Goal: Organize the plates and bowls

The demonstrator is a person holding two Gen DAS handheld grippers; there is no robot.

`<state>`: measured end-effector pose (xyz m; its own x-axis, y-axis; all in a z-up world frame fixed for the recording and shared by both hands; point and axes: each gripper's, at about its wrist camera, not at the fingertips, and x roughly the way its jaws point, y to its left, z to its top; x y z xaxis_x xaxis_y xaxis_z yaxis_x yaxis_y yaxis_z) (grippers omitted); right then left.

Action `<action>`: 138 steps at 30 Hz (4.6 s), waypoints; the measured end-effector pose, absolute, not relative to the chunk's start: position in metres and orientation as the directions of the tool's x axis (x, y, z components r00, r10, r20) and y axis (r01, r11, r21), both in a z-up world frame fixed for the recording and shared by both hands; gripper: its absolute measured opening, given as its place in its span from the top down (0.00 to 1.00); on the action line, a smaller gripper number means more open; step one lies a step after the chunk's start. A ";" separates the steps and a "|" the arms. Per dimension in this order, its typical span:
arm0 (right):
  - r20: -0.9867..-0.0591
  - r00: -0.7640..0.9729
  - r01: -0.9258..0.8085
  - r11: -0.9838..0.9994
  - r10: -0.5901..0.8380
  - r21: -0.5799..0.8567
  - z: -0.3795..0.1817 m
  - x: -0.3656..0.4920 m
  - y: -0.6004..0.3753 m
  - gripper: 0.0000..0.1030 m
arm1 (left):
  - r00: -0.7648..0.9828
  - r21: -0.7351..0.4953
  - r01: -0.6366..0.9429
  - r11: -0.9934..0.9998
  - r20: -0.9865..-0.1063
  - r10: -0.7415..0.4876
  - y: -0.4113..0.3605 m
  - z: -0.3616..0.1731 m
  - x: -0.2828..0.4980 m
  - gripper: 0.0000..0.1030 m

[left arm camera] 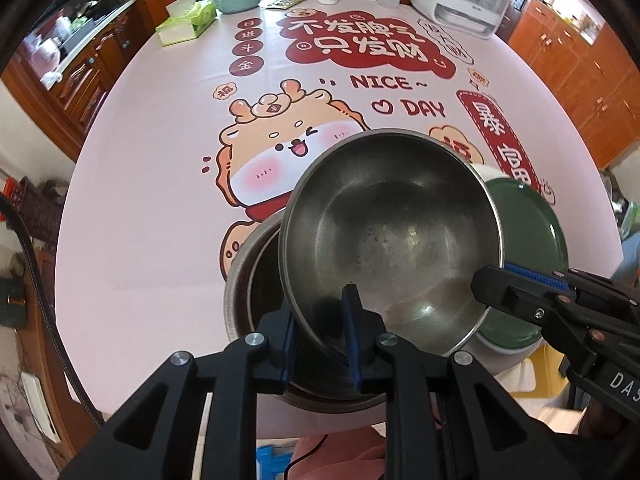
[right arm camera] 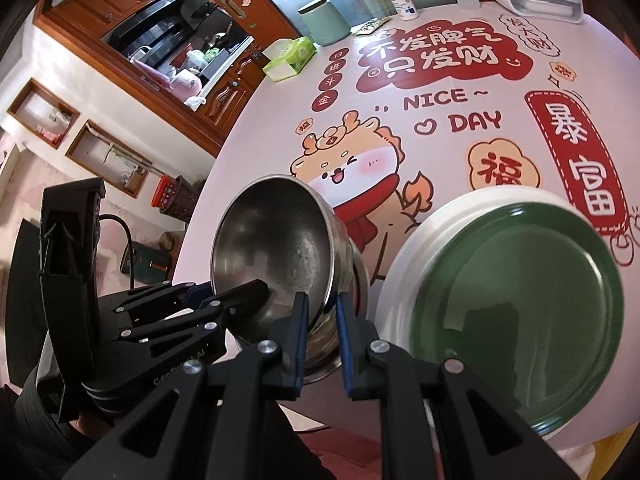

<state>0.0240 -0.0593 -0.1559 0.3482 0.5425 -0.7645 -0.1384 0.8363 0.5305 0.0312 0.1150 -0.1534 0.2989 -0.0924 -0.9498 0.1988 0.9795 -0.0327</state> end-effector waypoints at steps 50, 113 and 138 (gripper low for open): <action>-0.787 0.349 -0.038 0.847 0.508 0.530 -0.169 0.003 -0.040 0.62 | 0.318 -0.083 0.272 0.959 -0.933 -0.171 0.150 -0.145 0.030 0.43; -0.765 0.221 0.188 0.743 0.605 0.642 -0.223 0.044 -0.055 0.60 | 0.054 -0.248 0.160 0.955 -0.964 -0.260 0.164 -0.221 0.085 0.52; -0.750 0.240 0.167 0.735 0.616 0.657 -0.217 0.039 -0.057 0.68 | 0.081 -0.239 0.162 0.957 -0.964 -0.254 0.164 -0.215 0.084 0.56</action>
